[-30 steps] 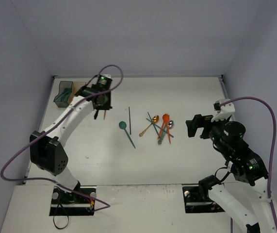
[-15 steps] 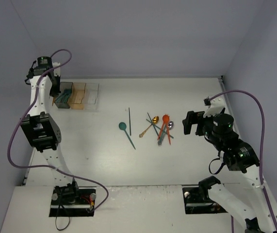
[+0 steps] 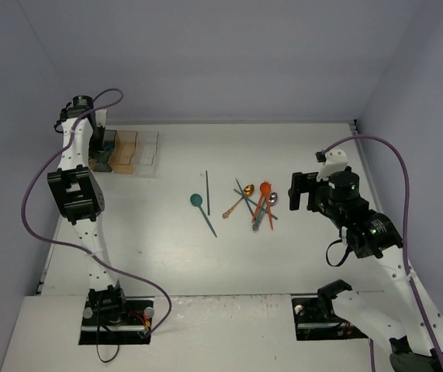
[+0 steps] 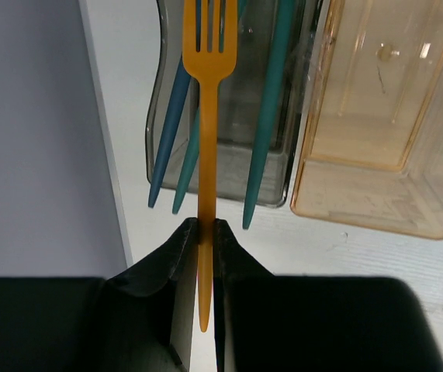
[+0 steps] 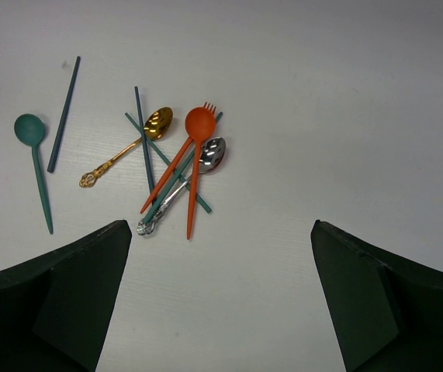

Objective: Sort the eating utensils into containers

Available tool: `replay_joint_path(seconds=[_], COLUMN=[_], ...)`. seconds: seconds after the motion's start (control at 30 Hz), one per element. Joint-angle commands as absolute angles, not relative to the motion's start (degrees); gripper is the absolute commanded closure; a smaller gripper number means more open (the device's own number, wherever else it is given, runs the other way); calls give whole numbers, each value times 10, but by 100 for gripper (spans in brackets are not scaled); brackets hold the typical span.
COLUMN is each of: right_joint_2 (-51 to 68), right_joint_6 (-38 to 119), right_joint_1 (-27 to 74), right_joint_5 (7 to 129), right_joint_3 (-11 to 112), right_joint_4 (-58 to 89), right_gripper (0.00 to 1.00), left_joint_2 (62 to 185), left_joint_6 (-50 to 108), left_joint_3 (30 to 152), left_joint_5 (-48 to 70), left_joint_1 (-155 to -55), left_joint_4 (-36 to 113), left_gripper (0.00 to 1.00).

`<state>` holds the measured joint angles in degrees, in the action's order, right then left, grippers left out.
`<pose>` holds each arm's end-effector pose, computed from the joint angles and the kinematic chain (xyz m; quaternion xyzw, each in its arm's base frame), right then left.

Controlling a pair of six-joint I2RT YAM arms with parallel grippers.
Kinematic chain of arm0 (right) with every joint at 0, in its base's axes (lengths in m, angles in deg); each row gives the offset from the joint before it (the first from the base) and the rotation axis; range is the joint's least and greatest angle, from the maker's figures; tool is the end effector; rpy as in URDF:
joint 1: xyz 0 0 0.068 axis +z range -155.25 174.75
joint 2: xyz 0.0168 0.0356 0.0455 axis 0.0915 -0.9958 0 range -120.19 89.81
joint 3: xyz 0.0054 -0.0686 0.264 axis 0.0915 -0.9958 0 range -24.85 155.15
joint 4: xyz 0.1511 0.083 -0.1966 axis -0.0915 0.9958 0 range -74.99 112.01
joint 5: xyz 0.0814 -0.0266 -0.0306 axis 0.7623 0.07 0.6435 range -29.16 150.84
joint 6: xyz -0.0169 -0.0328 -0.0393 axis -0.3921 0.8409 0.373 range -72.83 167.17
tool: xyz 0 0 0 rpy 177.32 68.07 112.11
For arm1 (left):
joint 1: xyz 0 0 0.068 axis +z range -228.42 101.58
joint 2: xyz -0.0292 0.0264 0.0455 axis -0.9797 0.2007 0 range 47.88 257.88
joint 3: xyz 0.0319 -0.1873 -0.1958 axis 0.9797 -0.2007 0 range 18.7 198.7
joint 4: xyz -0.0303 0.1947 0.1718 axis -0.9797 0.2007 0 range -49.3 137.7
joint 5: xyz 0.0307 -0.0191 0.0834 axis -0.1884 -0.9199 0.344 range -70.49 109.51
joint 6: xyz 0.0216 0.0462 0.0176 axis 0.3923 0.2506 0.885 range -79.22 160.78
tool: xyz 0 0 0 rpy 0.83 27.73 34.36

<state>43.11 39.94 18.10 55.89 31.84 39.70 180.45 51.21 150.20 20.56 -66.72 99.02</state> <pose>0.1626 0.0668 0.3795 -0.0848 0.7869 0.1280 0.5977 0.4899 0.1021 0.2689 -0.0131 0.9644 0.0593 0.2574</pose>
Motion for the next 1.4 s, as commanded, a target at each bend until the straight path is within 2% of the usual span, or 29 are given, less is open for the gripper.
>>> replay_joint_path(seconds=[0.0, 0.2, 0.53, 0.73, 0.9, 1.13, 1.33, 1.37], right_joint_2=[419, 414, 398, 379, 335, 230, 146, 123], right_joint_6=[408, 405, 405, 401, 363, 291, 220, 194], right_joint_1=[186, 186, 186, 186, 186, 200, 263, 273], right_joint_5=[539, 540, 542, 556, 574, 557, 482, 471], right_joint_3=[326, 325, 328, 333, 346, 363, 368, 367], right_joint_4=[366, 365, 364, 358, 344, 337, 304, 295], right_gripper=[0, 0, 0, 0, 2, 13, 21, 23], left_joint_2=[1795, 1817, 1819, 1779, 1690, 1517, 1303, 1262], left_joint_6=[521, 517, 495, 467, 418, 316, 262, 246], left_joint_3=[1557, 1589, 1600, 1583, 1548, 1371, 1080, 994], left_joint_5=[201, 195, 181, 168, 155, 158, 136, 125], left_joint_1=[-668, -668, -669, -669, -684, -752, -822, -829], left_joint_4=[989, 989, 987, 985, 985, 964, 813, 784], left_gripper=[98, 95, 64, 62, 59, 51, 44, 42])
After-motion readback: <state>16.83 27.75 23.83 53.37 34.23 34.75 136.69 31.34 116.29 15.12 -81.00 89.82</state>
